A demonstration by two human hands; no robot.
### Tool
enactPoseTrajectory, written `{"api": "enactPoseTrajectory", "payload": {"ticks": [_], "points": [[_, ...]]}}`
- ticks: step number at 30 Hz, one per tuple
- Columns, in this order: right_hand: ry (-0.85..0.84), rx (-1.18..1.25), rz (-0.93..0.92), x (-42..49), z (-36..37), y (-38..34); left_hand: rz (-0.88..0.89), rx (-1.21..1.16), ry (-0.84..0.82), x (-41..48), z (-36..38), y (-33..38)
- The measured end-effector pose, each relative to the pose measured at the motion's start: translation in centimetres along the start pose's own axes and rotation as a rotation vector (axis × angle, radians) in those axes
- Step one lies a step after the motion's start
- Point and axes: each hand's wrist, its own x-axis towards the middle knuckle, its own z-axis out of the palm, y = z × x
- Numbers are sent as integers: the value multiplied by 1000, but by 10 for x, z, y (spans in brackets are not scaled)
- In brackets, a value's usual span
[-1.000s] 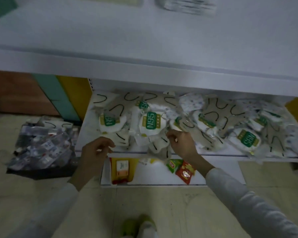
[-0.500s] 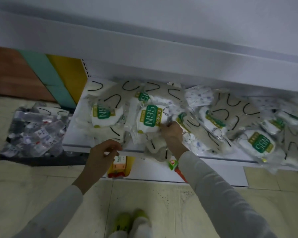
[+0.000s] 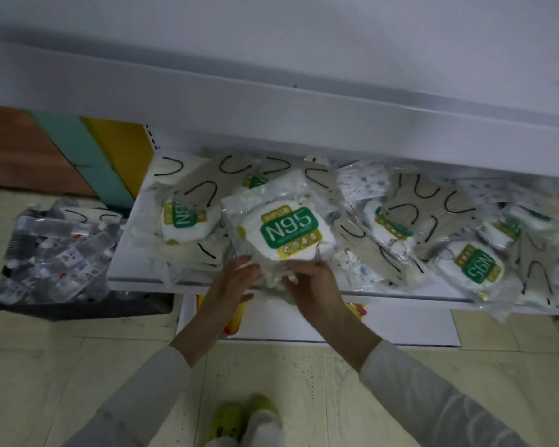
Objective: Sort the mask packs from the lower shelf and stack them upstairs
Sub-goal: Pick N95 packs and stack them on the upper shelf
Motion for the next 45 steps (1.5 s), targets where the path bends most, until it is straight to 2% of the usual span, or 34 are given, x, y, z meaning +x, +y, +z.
{"api": "enactPoseTrajectory", "payload": {"ticks": [4, 5, 8, 11, 12, 15, 19, 25, 30, 33, 35, 38, 45], "points": [[-133, -106, 27, -26, 17, 22, -9, -490, -13, -3, 8, 15], [-152, -155, 15, -30, 20, 27, -22, -551, 8, -7, 4, 17], [-238, -353, 17, -32, 26, 38, 8, -516, 176, -16, -17, 23], [-317, -669, 113, -13, 32, 39, 63, -467, 287, -25, -54, 25], [-286, -744, 139, -2, 38, 37, 90, -455, 319, -28, -70, 26], [-54, -836, 183, 45, 67, 32, 138, -456, 388, -42, -118, 26], [210, -1089, 14, 95, 108, 56, 122, -456, 481, -62, -157, 20], [322, -1185, 41, 125, 126, 90, 129, -439, 529, -80, -183, 15], [426, -1108, -124, 133, 122, 81, 107, -461, 556, -80, -194, 11], [437, -936, -164, 128, 111, 62, 106, -477, 534, -73, -191, 10], [460, -820, -140, 121, 97, 50, 89, -493, 490, -66, -185, 11], [460, -708, 1, 105, 69, 32, 71, -494, 448, -54, -174, 10], [406, -910, 60, 76, 9, -1, 36, -480, 361, -32, -142, 5]]}}
